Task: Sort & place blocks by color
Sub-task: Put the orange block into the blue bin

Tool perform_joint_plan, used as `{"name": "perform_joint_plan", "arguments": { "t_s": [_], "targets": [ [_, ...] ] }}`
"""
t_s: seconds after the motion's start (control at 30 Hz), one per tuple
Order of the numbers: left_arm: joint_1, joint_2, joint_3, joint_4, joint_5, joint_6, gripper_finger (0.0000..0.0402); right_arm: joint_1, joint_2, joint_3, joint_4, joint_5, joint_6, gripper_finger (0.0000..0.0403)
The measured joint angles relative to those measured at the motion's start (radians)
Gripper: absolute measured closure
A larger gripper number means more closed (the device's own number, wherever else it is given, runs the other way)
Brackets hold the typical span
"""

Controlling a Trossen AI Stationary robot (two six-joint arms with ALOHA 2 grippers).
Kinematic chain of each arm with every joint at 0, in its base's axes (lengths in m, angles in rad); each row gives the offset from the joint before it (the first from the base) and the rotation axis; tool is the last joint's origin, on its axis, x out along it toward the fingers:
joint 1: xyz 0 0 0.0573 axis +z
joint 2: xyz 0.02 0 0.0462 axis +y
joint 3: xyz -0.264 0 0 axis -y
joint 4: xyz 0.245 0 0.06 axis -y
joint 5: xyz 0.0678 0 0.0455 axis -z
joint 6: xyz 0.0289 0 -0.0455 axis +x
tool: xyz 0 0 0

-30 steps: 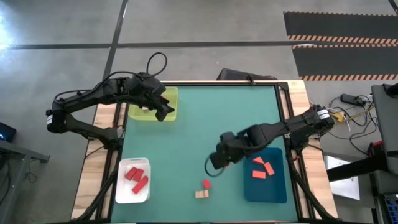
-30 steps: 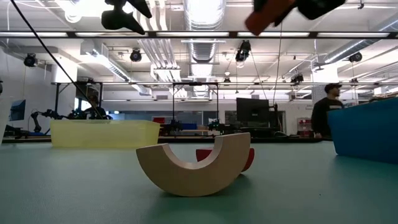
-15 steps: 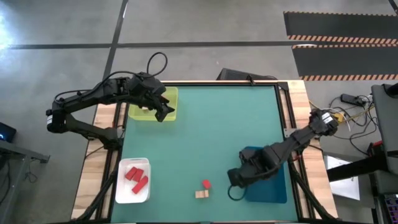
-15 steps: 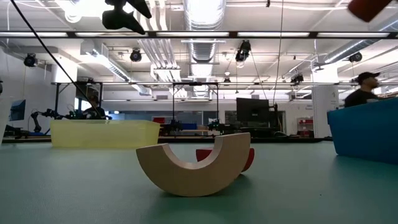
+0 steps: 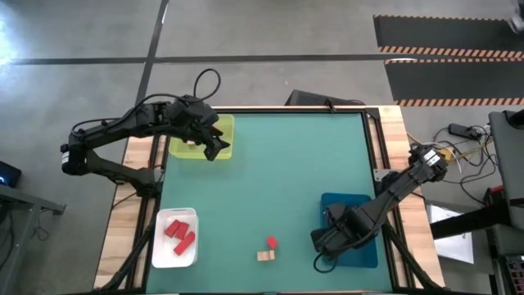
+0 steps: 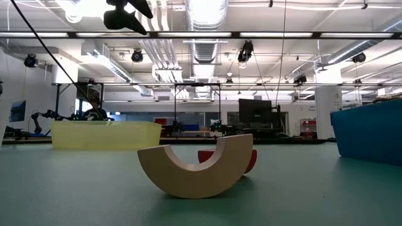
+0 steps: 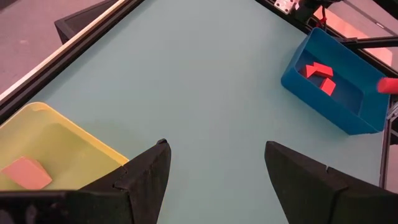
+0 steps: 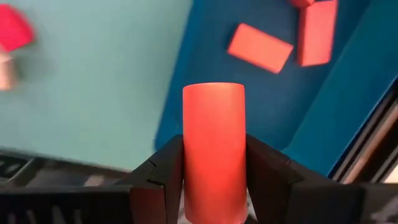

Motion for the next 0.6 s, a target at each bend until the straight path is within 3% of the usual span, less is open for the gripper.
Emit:
{"name": "perform_joint_plan", "arguments": {
  "t_s": [0.23, 0.6],
  "targets": [
    [0.000, 0.000, 0.000, 0.000, 0.000, -0.001, 0.0157, -0.006, -0.004, -0.123, 0.019, -0.005, -0.047, 0.0273],
    [0.000, 0.000, 0.000, 0.000, 0.000, -0.005, 0.0157, -0.006, -0.174, -0.433, 0.310, 0.011, 0.001, 0.0273]
  ]
}}
